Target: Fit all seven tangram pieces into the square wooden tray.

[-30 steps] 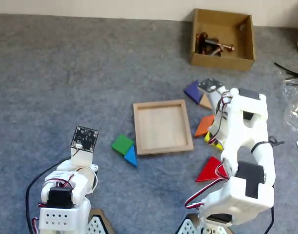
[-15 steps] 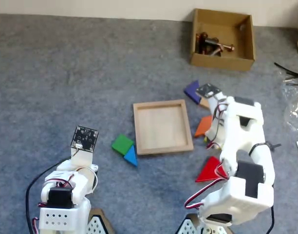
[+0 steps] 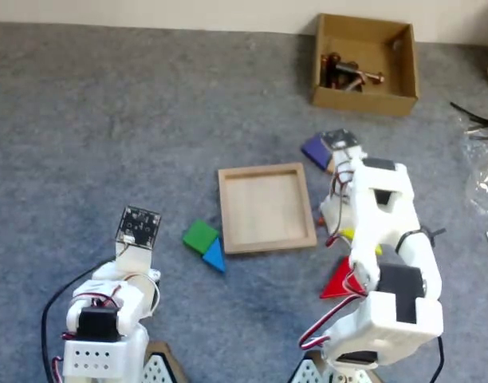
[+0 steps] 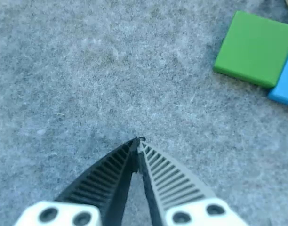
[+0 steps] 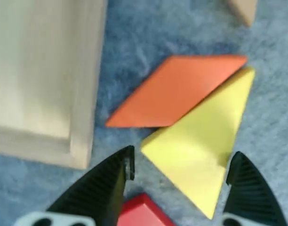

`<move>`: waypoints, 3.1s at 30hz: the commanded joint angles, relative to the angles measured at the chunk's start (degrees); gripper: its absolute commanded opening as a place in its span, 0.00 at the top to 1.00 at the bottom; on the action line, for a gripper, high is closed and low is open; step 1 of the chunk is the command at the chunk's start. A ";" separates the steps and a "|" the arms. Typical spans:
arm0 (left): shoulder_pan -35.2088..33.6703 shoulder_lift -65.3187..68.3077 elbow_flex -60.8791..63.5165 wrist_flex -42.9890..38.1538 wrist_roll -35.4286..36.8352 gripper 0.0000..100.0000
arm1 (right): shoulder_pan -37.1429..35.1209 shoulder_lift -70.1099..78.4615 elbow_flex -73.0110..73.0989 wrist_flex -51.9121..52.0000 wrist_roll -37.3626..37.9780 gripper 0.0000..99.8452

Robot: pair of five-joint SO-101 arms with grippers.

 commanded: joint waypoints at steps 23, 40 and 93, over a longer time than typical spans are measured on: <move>1.36 -0.31 1.19 0.18 0.44 0.99 | -1.63 -0.84 2.42 -5.14 -6.86 0.70; 1.36 -0.31 1.19 0.18 0.44 0.99 | -1.54 -0.66 2.59 -5.32 -4.13 0.78; 1.36 -0.31 1.19 0.18 0.44 0.99 | -4.35 -1.27 -6.55 4.62 -4.13 0.96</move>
